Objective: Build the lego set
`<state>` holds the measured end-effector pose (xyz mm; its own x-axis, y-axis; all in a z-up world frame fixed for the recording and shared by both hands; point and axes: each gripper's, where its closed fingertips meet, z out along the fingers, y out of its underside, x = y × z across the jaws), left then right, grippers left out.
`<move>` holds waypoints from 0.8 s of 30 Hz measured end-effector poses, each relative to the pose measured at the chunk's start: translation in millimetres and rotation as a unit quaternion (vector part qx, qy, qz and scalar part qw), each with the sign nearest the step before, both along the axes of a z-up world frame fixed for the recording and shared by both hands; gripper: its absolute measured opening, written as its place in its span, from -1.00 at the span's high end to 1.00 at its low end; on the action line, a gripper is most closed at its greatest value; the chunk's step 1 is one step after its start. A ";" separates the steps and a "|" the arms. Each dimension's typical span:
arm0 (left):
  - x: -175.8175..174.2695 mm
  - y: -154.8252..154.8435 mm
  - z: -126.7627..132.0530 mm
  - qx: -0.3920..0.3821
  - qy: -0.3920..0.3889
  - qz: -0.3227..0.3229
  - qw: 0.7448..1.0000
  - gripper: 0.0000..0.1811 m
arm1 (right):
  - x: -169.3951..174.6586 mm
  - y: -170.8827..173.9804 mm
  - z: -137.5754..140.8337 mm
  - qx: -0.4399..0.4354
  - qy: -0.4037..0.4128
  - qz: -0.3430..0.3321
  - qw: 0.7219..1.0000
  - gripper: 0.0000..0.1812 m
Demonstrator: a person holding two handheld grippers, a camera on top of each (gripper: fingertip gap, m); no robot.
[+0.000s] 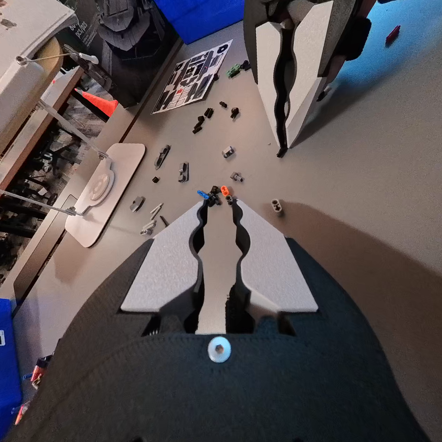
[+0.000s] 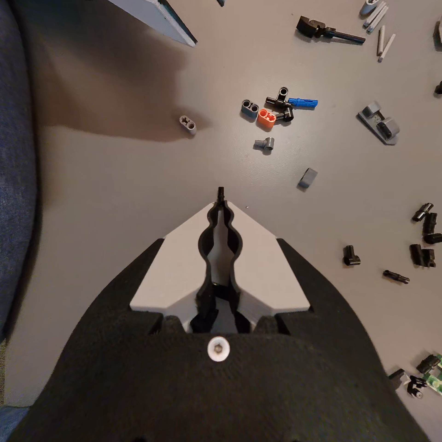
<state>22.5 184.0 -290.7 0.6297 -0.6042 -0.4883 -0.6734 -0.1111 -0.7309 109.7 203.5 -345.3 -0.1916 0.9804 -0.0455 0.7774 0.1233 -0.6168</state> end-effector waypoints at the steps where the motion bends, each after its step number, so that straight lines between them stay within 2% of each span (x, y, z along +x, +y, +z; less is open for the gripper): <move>1: -0.6 -0.3 -0.4 -0.001 0.000 0.001 1.000 0.79 | -0.2 -0.3 0.1 -0.001 0.000 0.000 1.000 0.99; 18: -2.9 -1.7 -1.0 -0.006 -0.003 0.004 1.000 0.79 | -3.1 -2.7 6.9 -0.019 0.016 -0.005 1.000 0.89; 24: -7.4 -6.9 -2.0 -0.011 -0.001 0.011 1.000 0.79 | -1.0 5.9 18.5 -0.016 0.044 -0.019 0.999 1.00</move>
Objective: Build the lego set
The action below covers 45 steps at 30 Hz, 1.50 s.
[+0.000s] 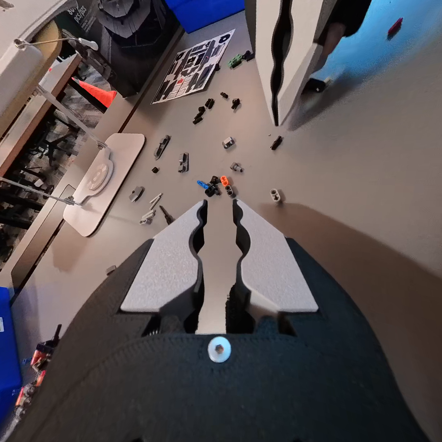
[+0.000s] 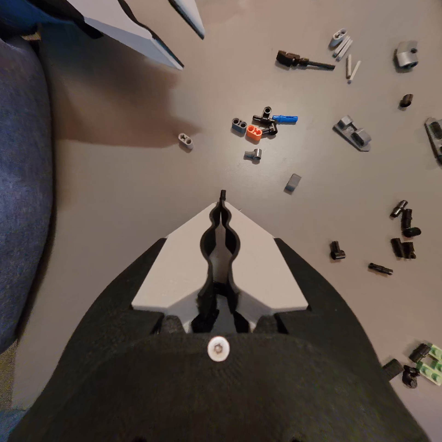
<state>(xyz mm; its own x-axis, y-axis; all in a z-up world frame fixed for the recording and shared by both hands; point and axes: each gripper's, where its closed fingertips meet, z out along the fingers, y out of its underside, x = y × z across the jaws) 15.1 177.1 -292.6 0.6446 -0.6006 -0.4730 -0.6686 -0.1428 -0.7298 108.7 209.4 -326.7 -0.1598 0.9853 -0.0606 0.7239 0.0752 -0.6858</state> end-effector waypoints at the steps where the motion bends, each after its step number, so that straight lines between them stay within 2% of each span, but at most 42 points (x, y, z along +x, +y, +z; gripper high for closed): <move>1: -0.5 -0.9 -0.8 -0.002 0.000 0.001 1.000 0.79 | -0.2 2.0 2.0 -0.001 0.005 -0.005 1.000 1.00; 5: -1.7 -4.8 -5.0 -0.014 0.001 0.003 1.000 0.79 | -2.8 11.7 8.6 -0.001 0.022 -0.032 0.999 1.00; 8: -2.5 -7.4 -6.9 -0.019 0.000 0.005 1.000 0.79 | -4.8 17.1 11.4 0.003 0.028 -0.045 0.999 0.91; 13: -4.2 -10.4 -11.6 -0.030 -0.004 0.009 0.999 0.79 | -14.2 17.9 15.4 0.017 0.029 -0.040 0.999 0.87; 19: -3.9 -10.6 -16.1 -0.039 -0.010 0.011 0.999 0.79 | -41.3 21.3 21.6 0.026 0.041 -0.049 0.998 0.89; 23: -2.0 -10.8 -17.6 -0.042 -0.010 0.010 0.999 0.79 | -57.6 30.6 17.2 0.061 0.005 -0.019 0.998 0.93; 27: -4.6 -10.0 -17.1 -0.042 -0.016 0.014 0.999 0.79 | -70.1 40.8 10.2 0.096 -0.025 0.039 0.994 0.96; 31: -7.2 -9.4 -18.1 -0.044 -0.022 0.016 0.999 0.79 | -74.7 48.6 -9.5 0.120 -0.061 0.094 0.986 0.93; 38: -10.4 -6.8 -21.2 -0.049 -0.028 0.019 0.998 0.79 | -78.9 43.4 -18.1 0.097 -0.064 0.143 0.983 0.94; 45: -8.9 -5.5 -24.6 -0.055 -0.026 0.016 0.998 0.79 | -69.4 20.7 -17.6 0.056 -0.067 0.183 0.979 1.00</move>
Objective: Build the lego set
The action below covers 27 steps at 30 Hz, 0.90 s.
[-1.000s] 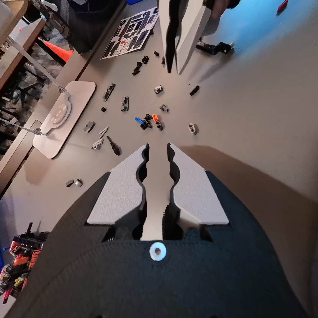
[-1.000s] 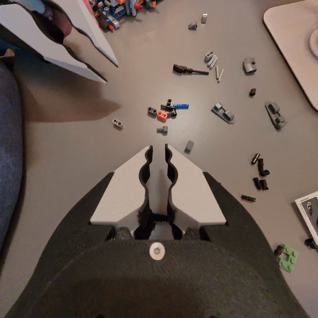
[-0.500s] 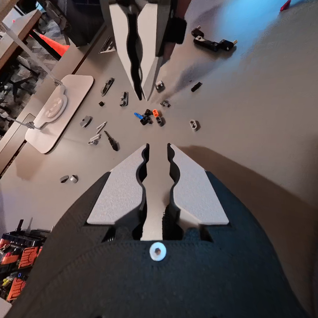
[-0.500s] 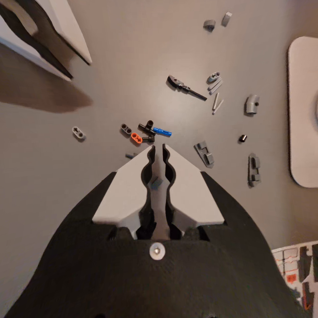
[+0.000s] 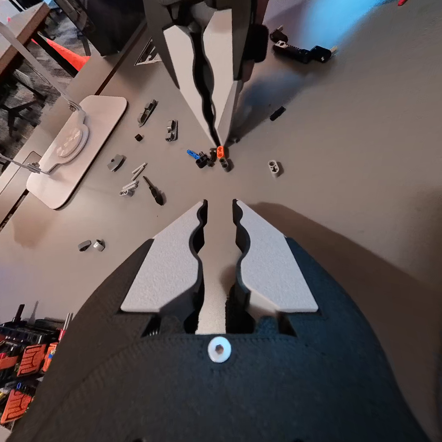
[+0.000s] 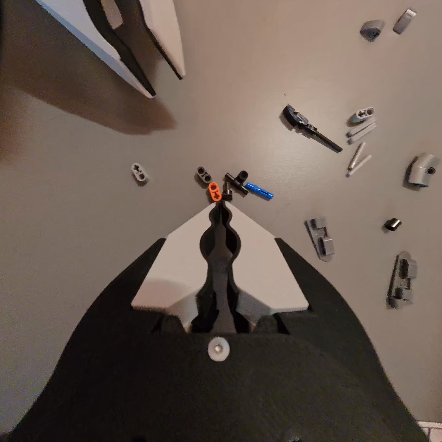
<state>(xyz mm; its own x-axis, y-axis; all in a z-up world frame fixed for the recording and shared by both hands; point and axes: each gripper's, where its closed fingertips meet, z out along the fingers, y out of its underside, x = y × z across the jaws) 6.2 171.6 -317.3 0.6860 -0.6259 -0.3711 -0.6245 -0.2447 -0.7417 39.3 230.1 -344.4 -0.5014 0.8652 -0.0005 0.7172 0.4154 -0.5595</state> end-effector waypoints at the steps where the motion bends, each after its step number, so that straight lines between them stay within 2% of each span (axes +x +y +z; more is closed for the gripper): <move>1: 0.2 0.1 -0.2 0.000 0.000 0.000 1.000 0.79 | 0.4 -2.3 3.1 -0.010 0.004 0.002 1.000 1.00; 5: 2.3 -0.2 -1.7 -0.003 0.001 -0.002 1.000 0.79 | -3.2 6.4 10.1 0.000 0.020 -0.011 1.000 0.94; 11: 2.9 -0.9 0.2 -0.001 0.002 -0.002 1.000 0.79 | -7.4 5.3 0.5 0.023 0.010 -0.008 1.000 0.86; 18: 3.8 -0.5 -1.0 -0.003 0.003 -0.002 1.000 0.79 | -10.6 3.4 0.8 0.006 0.020 -0.020 1.000 0.94; 20: 4.4 2.9 3.5 0.007 0.000 0.002 1.000 0.77 | -11.7 1.0 7.7 -0.024 0.028 -0.035 0.999 0.95; 23: 10.9 12.6 19.0 0.034 -0.010 0.004 0.999 0.72 | -14.5 -17.5 32.9 -0.118 0.056 -0.043 0.991 0.95; 27: 23.5 22.3 31.7 0.076 0.026 -0.014 0.997 0.72 | -11.0 -36.2 55.4 -0.196 0.057 -0.041 0.978 0.95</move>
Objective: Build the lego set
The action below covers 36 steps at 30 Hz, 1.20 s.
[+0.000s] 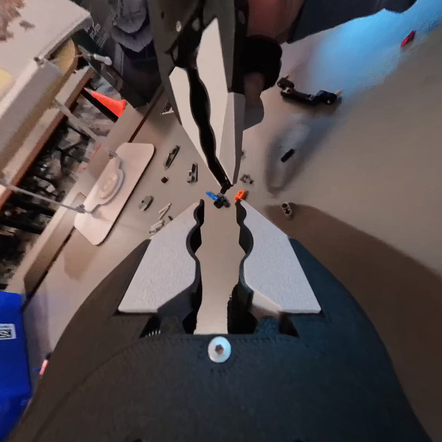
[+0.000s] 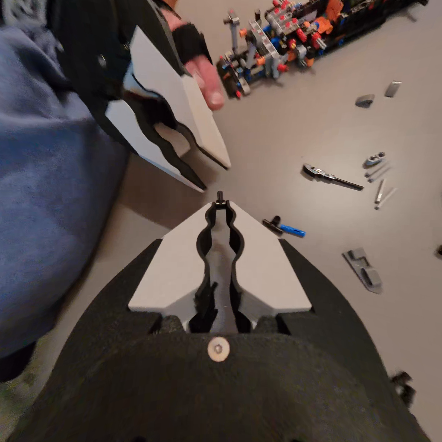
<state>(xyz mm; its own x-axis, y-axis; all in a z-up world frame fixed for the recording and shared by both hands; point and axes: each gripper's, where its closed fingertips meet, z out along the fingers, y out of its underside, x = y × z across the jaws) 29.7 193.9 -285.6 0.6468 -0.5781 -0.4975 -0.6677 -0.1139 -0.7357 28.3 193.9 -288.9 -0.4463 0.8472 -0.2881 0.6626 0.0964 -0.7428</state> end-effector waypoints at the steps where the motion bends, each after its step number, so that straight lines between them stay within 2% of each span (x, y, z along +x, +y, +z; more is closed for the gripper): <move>1: 2.1 1.2 0.1 0.008 0.013 -0.002 1.000 0.75 | 1.3 -2.7 2.9 -0.012 -0.004 0.000 1.000 0.95; 7: 14.6 -3.0 0.0 0.035 0.058 -0.022 0.997 0.87 | 6.8 -14.9 6.8 -0.055 -0.017 0.011 0.998 0.95; 13: 16.4 -4.8 1.3 0.041 0.073 -0.026 0.996 0.94 | 3.8 -15.7 9.6 -0.082 -0.019 -0.005 0.996 0.95; 24: 9.0 -0.7 28.5 0.067 -0.036 0.012 0.997 0.97 | -5.6 -9.4 39.5 -0.215 0.069 -0.097 0.969 0.93; 27: 8.9 -1.2 33.7 0.074 -0.055 0.016 0.996 0.98 | -5.9 -6.5 41.9 -0.222 0.082 -0.119 0.964 0.85; 36: 8.2 -1.7 41.0 0.091 -0.064 0.022 0.994 0.97 | -3.0 -8.4 47.2 -0.222 0.106 -0.141 0.959 0.86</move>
